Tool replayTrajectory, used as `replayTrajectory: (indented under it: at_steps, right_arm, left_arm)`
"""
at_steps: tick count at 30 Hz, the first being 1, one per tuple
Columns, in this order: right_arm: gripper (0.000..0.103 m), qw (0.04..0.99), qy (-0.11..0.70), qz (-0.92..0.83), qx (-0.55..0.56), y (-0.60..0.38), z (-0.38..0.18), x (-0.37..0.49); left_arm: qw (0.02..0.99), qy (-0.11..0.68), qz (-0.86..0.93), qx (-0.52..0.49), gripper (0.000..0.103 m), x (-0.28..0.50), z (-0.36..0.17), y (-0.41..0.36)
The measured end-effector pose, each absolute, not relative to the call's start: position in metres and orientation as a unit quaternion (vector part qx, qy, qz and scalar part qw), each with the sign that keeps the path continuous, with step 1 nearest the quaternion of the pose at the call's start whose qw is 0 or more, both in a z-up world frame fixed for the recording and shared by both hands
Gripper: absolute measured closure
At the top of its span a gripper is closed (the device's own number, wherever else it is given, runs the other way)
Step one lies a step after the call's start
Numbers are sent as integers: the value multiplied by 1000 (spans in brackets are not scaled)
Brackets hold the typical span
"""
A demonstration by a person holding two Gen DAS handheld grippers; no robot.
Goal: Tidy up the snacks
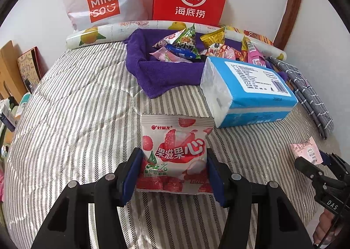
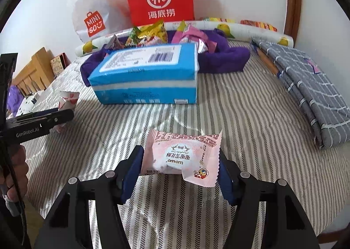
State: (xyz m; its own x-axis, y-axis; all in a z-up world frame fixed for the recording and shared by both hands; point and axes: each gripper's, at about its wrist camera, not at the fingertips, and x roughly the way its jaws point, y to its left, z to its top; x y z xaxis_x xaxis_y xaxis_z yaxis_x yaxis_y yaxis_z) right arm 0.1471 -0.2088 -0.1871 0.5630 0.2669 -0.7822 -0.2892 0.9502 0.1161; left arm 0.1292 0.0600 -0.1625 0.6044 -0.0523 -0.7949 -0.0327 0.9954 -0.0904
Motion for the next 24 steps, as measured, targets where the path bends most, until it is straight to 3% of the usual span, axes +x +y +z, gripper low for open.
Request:
replayTrajectory:
  at_steps: [24]
  right_arm:
    - [40, 905, 384, 185, -3, -205, -99, 150]
  left_arm:
    - [910, 408, -54, -44, 48, 115, -90, 25]
